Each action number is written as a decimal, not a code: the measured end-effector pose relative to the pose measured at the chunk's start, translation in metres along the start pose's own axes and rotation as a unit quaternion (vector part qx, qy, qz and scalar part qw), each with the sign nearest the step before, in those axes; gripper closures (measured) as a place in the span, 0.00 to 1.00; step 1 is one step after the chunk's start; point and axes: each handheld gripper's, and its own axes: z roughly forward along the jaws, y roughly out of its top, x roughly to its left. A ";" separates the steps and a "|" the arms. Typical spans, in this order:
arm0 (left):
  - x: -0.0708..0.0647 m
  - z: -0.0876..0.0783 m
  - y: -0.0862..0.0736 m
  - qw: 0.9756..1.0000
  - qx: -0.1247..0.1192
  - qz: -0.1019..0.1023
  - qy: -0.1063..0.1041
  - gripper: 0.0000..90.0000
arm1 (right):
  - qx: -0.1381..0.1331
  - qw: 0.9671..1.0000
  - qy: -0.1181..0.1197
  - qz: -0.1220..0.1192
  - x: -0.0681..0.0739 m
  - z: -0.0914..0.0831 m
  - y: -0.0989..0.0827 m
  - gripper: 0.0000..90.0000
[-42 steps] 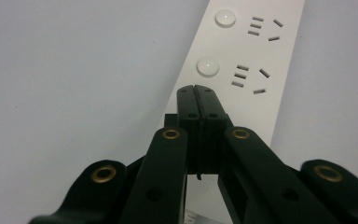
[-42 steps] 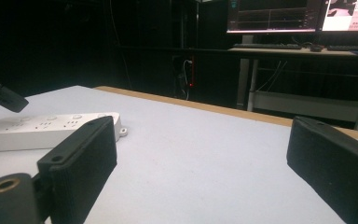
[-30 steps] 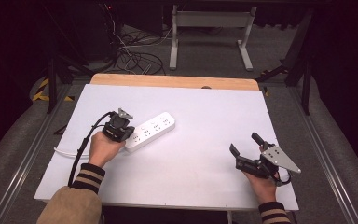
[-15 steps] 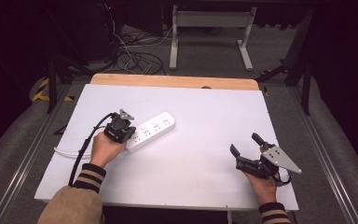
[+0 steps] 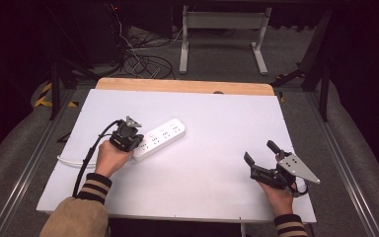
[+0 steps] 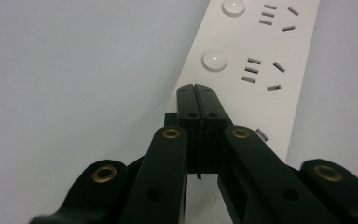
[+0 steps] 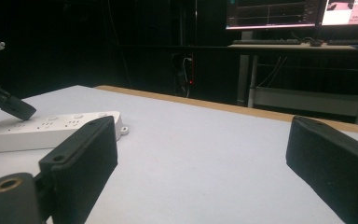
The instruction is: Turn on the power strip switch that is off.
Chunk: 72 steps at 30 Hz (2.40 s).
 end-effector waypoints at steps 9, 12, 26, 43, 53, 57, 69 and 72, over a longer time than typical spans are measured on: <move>0.001 0.000 0.000 1.000 0.001 -0.004 -0.003 1.00 | 0.002 1.000 0.002 -0.004 0.001 0.000 -0.001 0.10; 0.001 0.000 -0.001 1.000 -0.001 -0.008 -0.005 1.00 | -0.001 1.000 -0.001 -0.001 0.000 0.000 0.000 0.10; 0.000 0.001 0.000 1.000 0.000 0.002 0.001 1.00 | -0.007 1.000 -0.001 0.000 0.000 -0.002 0.002 0.10; -0.007 0.003 0.000 1.000 -0.006 0.014 0.011 1.00 | -0.009 1.000 -0.002 0.002 -0.001 -0.002 0.002 0.10; 0.008 -0.002 -0.009 1.000 -0.014 -0.003 0.005 1.00 | -0.010 1.000 -0.001 0.007 0.000 -0.002 0.003 0.11; 0.007 -0.002 -0.009 1.000 -0.012 -0.002 0.007 1.00 | -0.009 1.000 -0.001 0.009 0.000 -0.001 0.003 0.11; 0.011 -0.004 -0.008 1.000 -0.021 -0.006 -0.005 1.00 | -0.010 1.000 -0.002 0.008 -0.001 -0.001 0.003 0.11; 0.012 -0.004 -0.009 1.000 -0.025 -0.009 -0.014 1.00 | -0.010 1.000 -0.003 0.007 -0.001 -0.001 0.003 0.11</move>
